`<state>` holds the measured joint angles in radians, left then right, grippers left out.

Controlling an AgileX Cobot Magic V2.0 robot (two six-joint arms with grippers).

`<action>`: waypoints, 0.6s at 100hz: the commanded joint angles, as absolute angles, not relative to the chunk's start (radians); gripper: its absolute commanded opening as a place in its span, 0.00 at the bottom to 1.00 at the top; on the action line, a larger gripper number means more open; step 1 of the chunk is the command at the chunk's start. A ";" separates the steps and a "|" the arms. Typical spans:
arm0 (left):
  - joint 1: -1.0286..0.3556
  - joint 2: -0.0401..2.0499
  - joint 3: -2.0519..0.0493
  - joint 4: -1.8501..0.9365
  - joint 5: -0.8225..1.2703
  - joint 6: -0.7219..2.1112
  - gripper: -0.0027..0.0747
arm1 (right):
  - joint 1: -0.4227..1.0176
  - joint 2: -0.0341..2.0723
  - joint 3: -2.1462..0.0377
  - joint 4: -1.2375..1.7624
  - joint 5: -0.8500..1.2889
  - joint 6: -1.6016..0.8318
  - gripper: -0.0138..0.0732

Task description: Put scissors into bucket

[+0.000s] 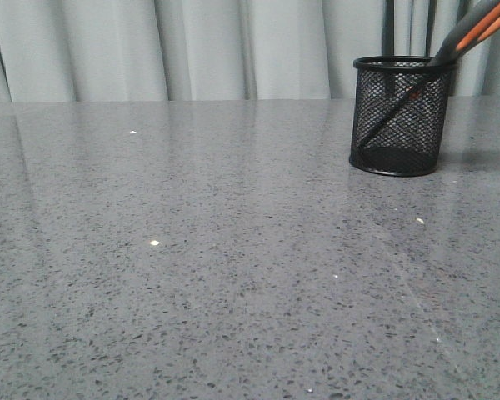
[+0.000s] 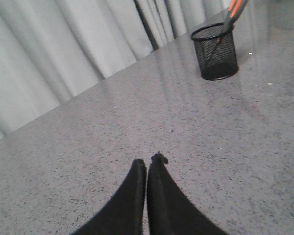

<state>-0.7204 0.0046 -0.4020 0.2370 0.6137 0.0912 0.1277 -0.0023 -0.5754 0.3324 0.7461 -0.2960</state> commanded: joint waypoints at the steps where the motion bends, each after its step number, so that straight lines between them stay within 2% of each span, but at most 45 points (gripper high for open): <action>1: -0.622 -0.023 -0.356 0.189 0.417 0.078 0.01 | 0.129 0.013 -0.594 0.342 0.675 -0.306 0.11; 17: -0.382 -0.029 -0.178 -0.011 0.104 0.061 0.01 | 0.129 0.013 -0.594 0.345 0.675 -0.306 0.11; 32: -0.188 -0.029 -0.048 -0.095 0.000 -0.009 0.01 | 0.129 0.013 -0.594 0.345 0.675 -0.306 0.11; 44: -0.124 -0.029 0.020 -0.093 -0.014 -0.009 0.01 | 0.129 0.013 -0.594 0.345 0.675 -0.306 0.11; 60: -0.120 -0.029 0.041 -0.023 0.063 -0.011 0.01 | 0.129 0.013 -0.594 0.345 0.675 -0.306 0.11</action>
